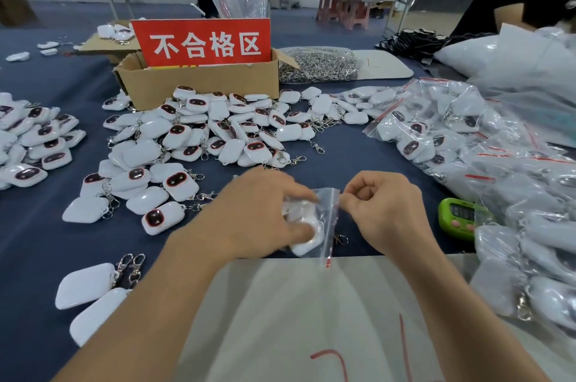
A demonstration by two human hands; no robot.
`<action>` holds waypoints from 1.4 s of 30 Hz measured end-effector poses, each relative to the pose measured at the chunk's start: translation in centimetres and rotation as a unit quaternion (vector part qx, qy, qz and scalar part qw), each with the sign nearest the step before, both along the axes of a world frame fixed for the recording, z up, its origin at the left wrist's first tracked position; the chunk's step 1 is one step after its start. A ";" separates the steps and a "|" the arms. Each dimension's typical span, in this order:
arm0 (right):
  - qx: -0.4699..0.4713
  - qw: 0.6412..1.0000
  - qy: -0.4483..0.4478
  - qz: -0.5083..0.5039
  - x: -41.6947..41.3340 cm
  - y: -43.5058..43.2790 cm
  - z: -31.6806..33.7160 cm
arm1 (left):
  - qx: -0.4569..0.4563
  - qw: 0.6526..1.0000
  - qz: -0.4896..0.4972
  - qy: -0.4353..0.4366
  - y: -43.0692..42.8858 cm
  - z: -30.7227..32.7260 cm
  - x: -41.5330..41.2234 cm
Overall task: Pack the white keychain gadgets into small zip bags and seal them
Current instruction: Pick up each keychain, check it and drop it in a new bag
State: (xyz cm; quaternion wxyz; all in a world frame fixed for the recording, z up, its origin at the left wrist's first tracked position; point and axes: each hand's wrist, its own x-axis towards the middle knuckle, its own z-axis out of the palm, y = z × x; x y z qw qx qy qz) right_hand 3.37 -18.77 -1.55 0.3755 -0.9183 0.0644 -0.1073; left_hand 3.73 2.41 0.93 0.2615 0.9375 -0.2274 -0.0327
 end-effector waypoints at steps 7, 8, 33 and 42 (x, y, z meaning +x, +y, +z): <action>0.058 0.997 -0.023 -0.044 1.0 0.4 -1.3 | -0.027 0.997 0.005 0.067 -0.2 -1.1 0.4; 0.080 0.995 -0.028 -0.042 1.4 0.7 -1.4 | -0.031 0.998 0.009 0.062 -0.2 -1.1 0.4; 0.157 0.983 -0.052 0.079 9.6 4.7 -1.7 | 0.174 0.959 0.161 -0.153 -2.3 -3.7 0.0; 0.375 0.924 -0.070 -0.039 3.3 2.2 -1.3 | 0.248 0.954 0.126 -0.115 -2.0 -2.9 -0.6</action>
